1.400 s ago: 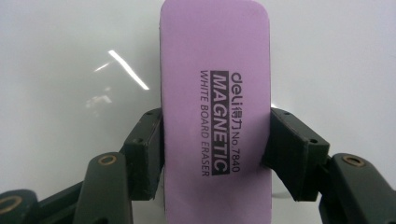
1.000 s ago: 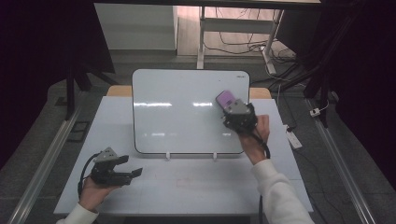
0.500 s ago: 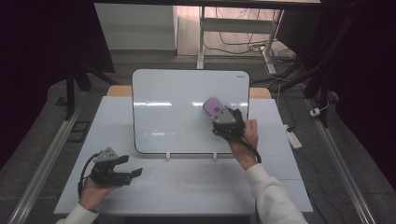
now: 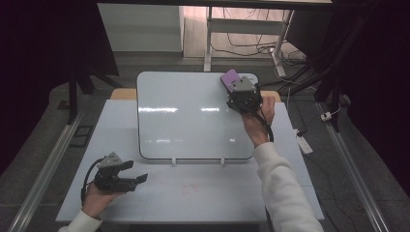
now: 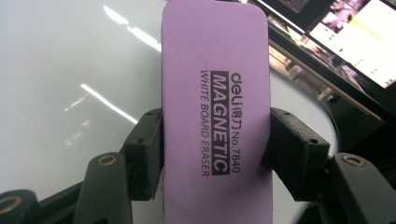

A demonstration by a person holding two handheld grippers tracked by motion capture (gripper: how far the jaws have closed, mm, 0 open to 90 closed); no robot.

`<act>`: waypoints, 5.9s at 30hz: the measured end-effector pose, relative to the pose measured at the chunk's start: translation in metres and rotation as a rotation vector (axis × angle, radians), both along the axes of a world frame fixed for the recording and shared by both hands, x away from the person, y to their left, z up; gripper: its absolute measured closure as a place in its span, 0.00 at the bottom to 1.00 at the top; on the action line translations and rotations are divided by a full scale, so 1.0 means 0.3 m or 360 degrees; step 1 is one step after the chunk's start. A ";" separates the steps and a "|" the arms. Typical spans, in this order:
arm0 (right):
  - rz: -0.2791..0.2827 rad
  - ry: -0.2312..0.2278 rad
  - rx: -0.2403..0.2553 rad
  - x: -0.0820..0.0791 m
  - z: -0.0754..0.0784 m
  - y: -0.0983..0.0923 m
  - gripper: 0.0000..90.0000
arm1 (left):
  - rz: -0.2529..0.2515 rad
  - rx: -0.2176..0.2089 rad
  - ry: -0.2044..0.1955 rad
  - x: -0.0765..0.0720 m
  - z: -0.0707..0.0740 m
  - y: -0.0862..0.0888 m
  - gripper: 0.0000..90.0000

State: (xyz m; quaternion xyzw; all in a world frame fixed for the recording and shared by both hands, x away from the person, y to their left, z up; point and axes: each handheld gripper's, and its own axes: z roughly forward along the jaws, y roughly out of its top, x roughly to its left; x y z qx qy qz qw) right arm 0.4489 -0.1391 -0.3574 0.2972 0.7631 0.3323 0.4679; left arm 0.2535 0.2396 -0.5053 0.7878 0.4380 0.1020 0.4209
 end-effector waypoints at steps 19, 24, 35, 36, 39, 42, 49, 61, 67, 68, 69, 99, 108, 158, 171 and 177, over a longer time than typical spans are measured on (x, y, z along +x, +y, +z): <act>0.0394 0.0186 0.0126 -0.159 -0.094 -0.006 0.44 | 0.0013 -0.0009 0.0004 0.000 0.000 0.002 0.22; 0.0482 0.0237 0.0180 -0.252 -0.149 -0.053 0.44 | 0.0006 -0.0010 0.0005 0.001 0.001 -0.006 0.22; 0.0589 0.0403 0.0290 -0.391 -0.247 -0.100 0.44 | 0.0013 -0.0045 0.0017 0.004 0.004 -0.012 0.22; 0.0596 0.0411 0.0293 -0.402 -0.254 -0.104 0.44 | 0.0015 -0.0051 0.0018 0.004 0.005 -0.011 0.22; 0.0600 0.0419 0.0289 -0.429 -0.275 -0.112 0.44 | 0.0021 -0.0070 0.0020 0.003 0.008 -0.013 0.22; 0.0601 0.0421 0.0283 -0.442 -0.295 -0.116 0.44 | 0.0015 -0.0087 0.0027 0.005 0.013 -0.019 0.23; 0.0609 0.0432 0.0254 -0.454 -0.332 -0.115 0.44 | -0.0030 -0.0098 0.0019 0.023 0.035 -0.060 0.25; 0.0656 0.0456 0.0222 -0.478 -0.374 -0.100 0.44 | -0.0159 -0.0176 -0.0025 0.058 0.112 -0.165 0.26; 0.0674 0.0439 0.0212 -0.489 -0.374 -0.089 0.44 | -0.0201 -0.0199 -0.0034 0.079 0.139 -0.210 0.26; 0.0677 0.0433 0.0210 -0.491 -0.373 -0.089 0.44 | -0.0204 -0.0197 -0.0036 0.082 0.142 -0.217 0.26; 0.0678 0.0431 0.0209 -0.493 -0.372 -0.089 0.44 | -0.0211 -0.0195 -0.0036 0.087 0.146 -0.226 0.26; 0.0720 0.0386 0.0112 -0.523 -0.398 -0.072 0.44 | -0.0327 -0.0250 -0.0019 0.163 0.195 -0.351 0.30; 0.0740 0.0375 0.0077 -0.525 -0.411 -0.061 0.44 | -0.0353 -0.0273 0.0010 0.183 0.197 -0.372 0.32; 0.0976 0.0446 0.0126 -0.508 -0.407 -0.050 0.44 | -0.0590 -0.0335 0.0160 0.250 0.163 -0.468 0.37; 0.0908 0.0374 0.0025 -0.518 -0.410 -0.037 0.44 | -0.0573 -0.0324 0.0237 0.259 0.156 -0.484 0.48; 0.0874 0.0281 -0.0094 -0.536 -0.420 -0.021 0.44 | -0.0559 -0.0322 0.0285 0.265 0.148 -0.485 0.59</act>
